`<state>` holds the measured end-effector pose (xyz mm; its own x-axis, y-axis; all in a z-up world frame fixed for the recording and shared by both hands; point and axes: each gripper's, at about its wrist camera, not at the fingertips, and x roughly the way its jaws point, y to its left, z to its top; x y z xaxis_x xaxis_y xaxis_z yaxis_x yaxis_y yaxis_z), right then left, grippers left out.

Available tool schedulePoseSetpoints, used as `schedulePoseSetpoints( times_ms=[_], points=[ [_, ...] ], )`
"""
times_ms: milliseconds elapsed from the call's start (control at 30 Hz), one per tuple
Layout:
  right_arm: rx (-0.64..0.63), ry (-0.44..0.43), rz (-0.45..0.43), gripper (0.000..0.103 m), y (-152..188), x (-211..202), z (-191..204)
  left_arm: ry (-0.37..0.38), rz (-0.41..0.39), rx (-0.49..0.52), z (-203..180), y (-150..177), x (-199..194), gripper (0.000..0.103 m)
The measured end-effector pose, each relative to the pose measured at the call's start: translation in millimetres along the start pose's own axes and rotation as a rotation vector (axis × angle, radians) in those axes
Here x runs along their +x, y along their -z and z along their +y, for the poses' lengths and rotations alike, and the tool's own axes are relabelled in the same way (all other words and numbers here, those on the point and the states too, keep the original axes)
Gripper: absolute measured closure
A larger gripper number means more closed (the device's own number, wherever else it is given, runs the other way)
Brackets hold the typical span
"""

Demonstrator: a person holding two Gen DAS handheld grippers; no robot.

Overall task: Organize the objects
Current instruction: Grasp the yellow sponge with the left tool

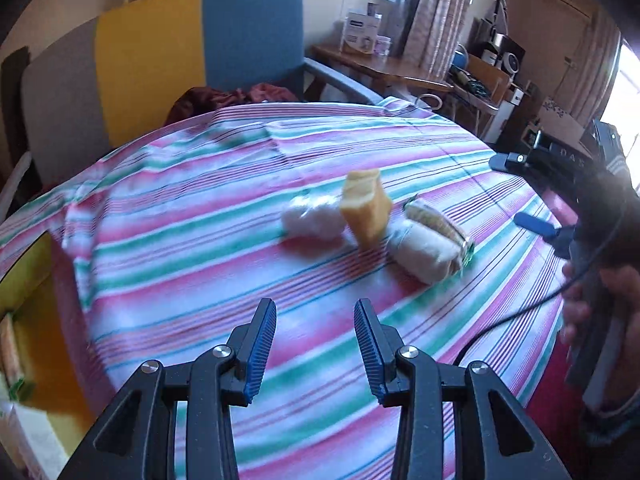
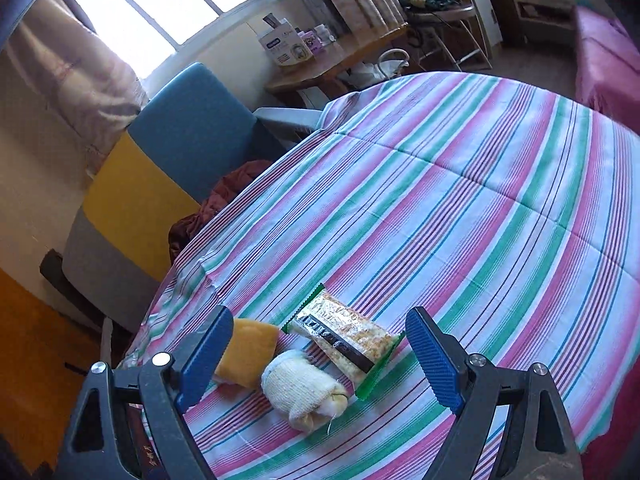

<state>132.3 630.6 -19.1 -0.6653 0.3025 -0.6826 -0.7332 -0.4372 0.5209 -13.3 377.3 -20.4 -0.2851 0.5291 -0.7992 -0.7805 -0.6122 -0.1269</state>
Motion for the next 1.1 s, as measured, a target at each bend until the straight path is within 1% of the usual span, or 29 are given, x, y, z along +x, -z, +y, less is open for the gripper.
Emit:
schedulePoseSetpoints(
  times_ms=[267,400,467,533,600,633,667,733,800,833,867,900,933,1000,1100],
  points=[
    [0.027,-0.041,0.032,0.014,1,3,0,0.026,-0.018,0.103,-23,-49,38,0.062],
    [0.046,-0.066,0.059,0.013,2,7,-2,0.041,-0.001,0.139,-31,-71,64,0.062],
    [0.051,-0.078,0.072,0.013,3,9,-1,0.050,0.022,0.167,-35,-81,80,0.061],
    [0.052,-0.090,0.083,0.013,4,10,-1,0.060,0.045,0.172,-38,-89,95,0.060],
    [0.052,-0.099,0.093,0.013,5,12,-1,0.067,0.072,0.179,-40,-97,112,0.051],
    [0.051,-0.102,0.097,0.013,4,12,-1,0.067,0.081,0.180,-41,-99,118,0.042],
    [0.052,-0.105,0.101,0.013,4,13,-1,0.073,0.095,0.177,-42,-102,126,0.039],
    [0.054,-0.110,0.109,0.013,5,14,-1,0.074,0.118,0.170,-44,-105,139,0.039],
    [0.056,-0.111,0.112,0.013,5,15,-2,0.068,0.144,0.183,-47,-105,153,0.040],
    [0.056,-0.109,0.113,0.013,5,15,-2,0.069,0.163,0.188,-49,-103,159,0.052],
    [0.056,-0.106,0.115,0.013,4,16,-3,0.099,0.168,0.182,-49,-99,160,0.062],
    [0.056,-0.102,0.117,0.013,4,17,-3,0.110,0.147,0.182,-51,-96,154,0.064],
    [0.057,-0.095,0.118,0.013,4,18,-4,0.098,0.119,0.194,-53,-93,147,0.065],
    [0.066,-0.087,0.119,0.013,3,19,-7,0.111,0.059,0.207,-54,-83,124,0.066],
    [0.067,-0.077,0.117,0.013,2,20,-9,0.121,0.019,0.184,-49,-69,94,0.066]
  ],
)
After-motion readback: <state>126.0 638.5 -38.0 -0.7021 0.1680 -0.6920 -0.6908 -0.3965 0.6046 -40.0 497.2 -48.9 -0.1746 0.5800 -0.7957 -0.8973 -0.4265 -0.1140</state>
